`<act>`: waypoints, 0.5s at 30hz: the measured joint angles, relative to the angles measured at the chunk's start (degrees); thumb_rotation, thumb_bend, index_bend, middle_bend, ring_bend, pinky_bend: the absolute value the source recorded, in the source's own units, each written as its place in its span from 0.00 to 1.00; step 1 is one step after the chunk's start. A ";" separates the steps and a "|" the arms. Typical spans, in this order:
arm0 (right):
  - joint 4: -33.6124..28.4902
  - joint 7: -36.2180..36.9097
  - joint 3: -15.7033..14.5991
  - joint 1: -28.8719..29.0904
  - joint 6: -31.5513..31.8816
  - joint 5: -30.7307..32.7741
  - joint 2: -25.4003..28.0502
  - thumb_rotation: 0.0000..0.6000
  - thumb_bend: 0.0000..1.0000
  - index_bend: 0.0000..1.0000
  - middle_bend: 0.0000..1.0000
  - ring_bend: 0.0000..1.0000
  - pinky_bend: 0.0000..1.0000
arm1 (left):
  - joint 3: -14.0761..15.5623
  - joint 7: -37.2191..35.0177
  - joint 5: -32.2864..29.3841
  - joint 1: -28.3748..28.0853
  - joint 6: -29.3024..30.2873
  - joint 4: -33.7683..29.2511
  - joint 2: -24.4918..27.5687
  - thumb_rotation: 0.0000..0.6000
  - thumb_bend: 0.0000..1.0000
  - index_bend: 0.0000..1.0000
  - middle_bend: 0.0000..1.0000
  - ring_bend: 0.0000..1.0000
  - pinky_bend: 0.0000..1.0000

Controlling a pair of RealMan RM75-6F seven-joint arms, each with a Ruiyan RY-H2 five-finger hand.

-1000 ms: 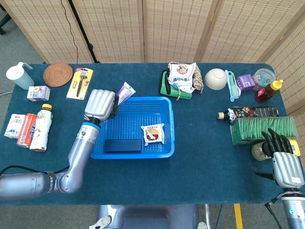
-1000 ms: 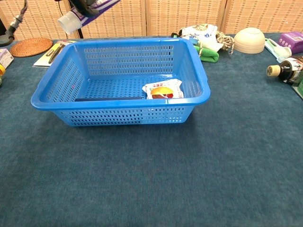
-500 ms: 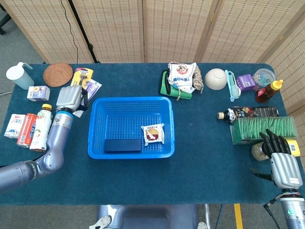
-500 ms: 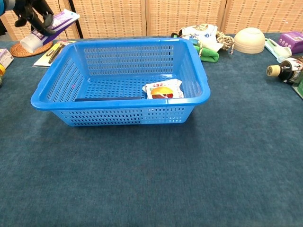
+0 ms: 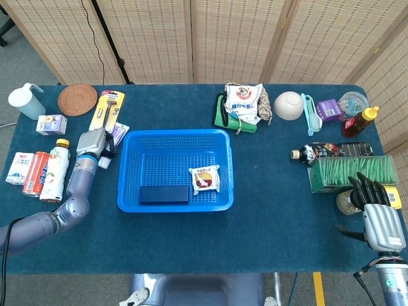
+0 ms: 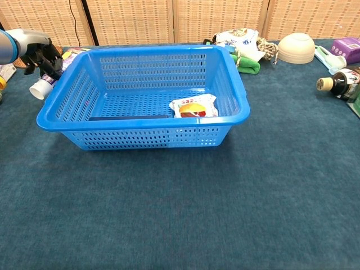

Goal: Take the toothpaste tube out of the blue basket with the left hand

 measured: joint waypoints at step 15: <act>-0.04 0.57 -0.18 0.01 -0.17 -0.31 0.24 1.00 0.00 0.00 0.00 0.00 0.00 | 2.52 3.58 -5.08 -1.17 -2.14 -4.22 2.46 1.00 0.26 0.00 0.00 0.00 0.22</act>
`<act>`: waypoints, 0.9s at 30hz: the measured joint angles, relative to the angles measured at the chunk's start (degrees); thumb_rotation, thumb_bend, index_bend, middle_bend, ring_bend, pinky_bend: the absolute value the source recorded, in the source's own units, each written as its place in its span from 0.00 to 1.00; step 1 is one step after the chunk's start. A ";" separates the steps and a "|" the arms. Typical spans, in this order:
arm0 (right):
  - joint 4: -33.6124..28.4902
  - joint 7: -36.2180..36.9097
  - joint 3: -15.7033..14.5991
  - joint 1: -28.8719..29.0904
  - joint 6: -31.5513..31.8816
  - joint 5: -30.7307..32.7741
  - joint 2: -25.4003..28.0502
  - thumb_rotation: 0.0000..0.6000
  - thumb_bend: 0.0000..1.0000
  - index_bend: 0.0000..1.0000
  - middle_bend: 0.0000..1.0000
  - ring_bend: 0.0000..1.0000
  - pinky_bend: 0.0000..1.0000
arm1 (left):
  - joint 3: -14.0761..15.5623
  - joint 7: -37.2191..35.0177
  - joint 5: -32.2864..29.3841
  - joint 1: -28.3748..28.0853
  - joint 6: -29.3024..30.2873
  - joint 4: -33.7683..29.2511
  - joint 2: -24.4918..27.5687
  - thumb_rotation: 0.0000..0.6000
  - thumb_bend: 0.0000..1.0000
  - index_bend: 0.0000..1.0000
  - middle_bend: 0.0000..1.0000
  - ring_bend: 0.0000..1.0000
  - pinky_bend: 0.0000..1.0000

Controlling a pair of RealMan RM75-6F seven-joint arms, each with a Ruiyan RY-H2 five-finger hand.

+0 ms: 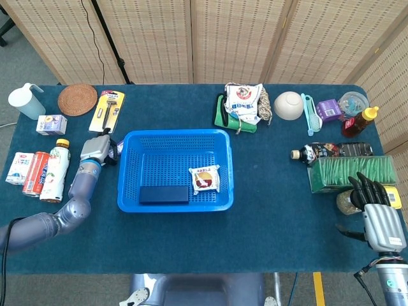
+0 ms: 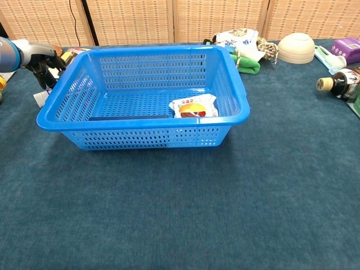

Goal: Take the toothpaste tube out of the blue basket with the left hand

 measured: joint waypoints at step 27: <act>0.14 -5.78 -0.68 -0.64 2.88 -2.87 -2.12 1.00 0.00 0.00 0.00 0.00 0.00 | 3.74 -37.34 59.95 36.84 27.32 -25.96 25.58 1.00 0.06 0.00 0.00 0.00 0.00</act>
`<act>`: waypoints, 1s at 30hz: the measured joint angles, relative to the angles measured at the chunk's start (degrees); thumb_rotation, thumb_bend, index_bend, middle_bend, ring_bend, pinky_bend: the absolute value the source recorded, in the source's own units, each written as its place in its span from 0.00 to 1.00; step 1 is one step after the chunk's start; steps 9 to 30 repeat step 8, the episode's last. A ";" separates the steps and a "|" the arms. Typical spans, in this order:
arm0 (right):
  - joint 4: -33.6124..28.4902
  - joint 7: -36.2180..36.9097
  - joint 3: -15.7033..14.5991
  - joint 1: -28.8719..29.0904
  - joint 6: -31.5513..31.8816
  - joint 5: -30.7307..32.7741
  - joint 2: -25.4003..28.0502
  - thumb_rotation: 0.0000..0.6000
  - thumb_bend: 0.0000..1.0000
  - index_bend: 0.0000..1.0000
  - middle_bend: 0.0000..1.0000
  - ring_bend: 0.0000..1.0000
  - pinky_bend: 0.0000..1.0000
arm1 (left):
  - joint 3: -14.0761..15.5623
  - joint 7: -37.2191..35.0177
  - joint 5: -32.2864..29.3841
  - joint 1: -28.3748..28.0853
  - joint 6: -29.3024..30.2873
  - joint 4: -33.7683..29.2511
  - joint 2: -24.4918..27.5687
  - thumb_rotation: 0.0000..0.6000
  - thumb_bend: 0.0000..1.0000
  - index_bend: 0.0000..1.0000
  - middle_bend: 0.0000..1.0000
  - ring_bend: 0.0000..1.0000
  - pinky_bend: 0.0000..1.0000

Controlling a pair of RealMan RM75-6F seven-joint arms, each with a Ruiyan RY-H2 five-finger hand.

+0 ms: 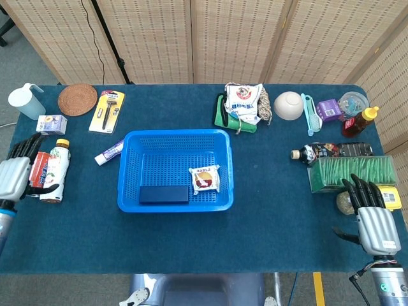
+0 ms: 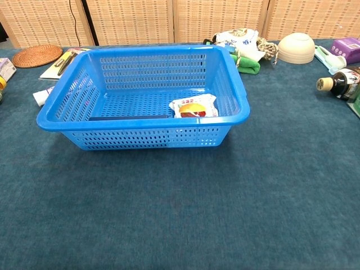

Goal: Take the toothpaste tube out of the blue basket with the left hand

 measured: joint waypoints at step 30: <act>0.60 -2.77 0.66 -0.87 2.88 -0.27 -1.24 1.00 0.00 0.00 0.00 0.00 0.00 | 7.16 -5.39 10.31 11.19 14.85 8.68 -7.46 1.00 0.06 0.00 0.00 0.00 0.00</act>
